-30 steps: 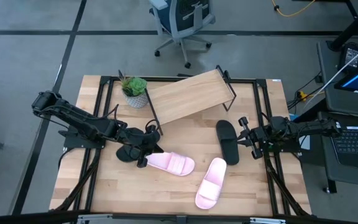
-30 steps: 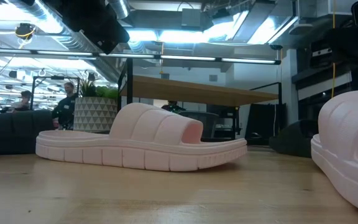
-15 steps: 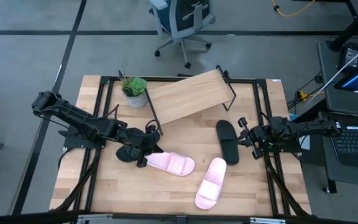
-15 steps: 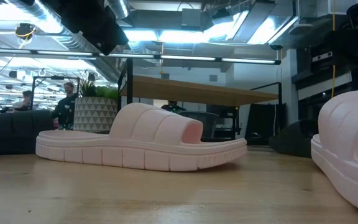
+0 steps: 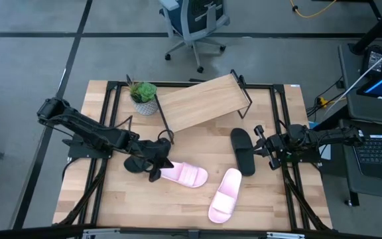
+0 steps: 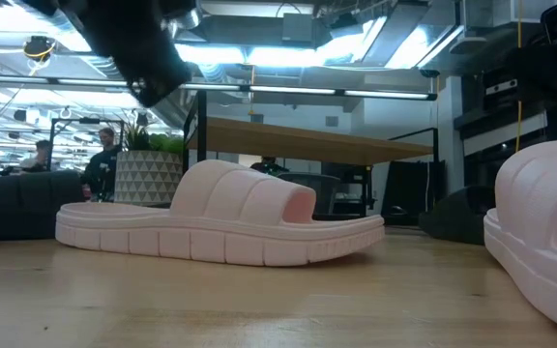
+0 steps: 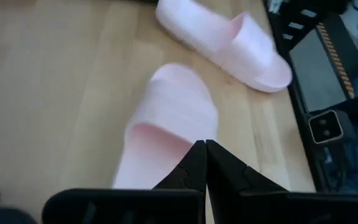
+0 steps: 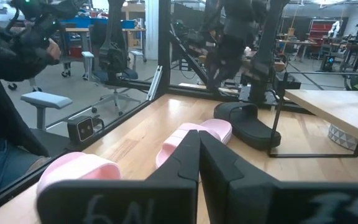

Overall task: Pick and place slides into the shelf
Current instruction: Put the left pink slide on the shelf

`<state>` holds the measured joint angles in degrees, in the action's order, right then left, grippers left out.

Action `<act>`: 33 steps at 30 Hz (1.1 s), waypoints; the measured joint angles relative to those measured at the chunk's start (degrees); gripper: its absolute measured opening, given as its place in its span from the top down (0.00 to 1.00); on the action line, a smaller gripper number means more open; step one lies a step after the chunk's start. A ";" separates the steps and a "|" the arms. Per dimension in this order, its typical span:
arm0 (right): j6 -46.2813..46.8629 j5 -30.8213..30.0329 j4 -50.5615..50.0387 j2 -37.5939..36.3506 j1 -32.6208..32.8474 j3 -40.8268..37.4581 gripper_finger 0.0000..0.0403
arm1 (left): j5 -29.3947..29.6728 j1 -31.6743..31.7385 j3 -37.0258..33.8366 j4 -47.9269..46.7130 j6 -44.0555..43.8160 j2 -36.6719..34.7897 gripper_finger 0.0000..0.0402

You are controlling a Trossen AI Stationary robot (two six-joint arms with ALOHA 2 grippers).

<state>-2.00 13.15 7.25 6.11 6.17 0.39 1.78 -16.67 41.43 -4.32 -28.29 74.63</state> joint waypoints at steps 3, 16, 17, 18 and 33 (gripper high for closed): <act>-0.02 0.00 -0.11 0.00 0.00 0.00 0.98 | 0.12 0.09 0.00 0.06 -5.51 2.55 1.00; 0.00 0.01 -0.17 0.00 0.00 0.01 0.98 | 2.95 1.81 0.00 2.46 -10.71 6.19 1.00; 0.00 0.01 -0.20 0.00 0.00 0.01 0.98 | 2.93 1.81 0.00 2.91 -11.02 6.14 1.00; 0.00 0.02 -0.20 0.00 0.00 0.01 0.98 | 2.87 1.81 0.00 2.77 -11.10 6.16 1.00; 0.00 0.01 -0.28 0.00 0.00 -0.01 0.98 | 3.58 1.81 0.00 3.66 -7.45 6.21 1.00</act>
<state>-2.00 13.16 6.96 6.11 6.17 0.38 5.37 -14.85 41.43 -0.66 -35.74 80.84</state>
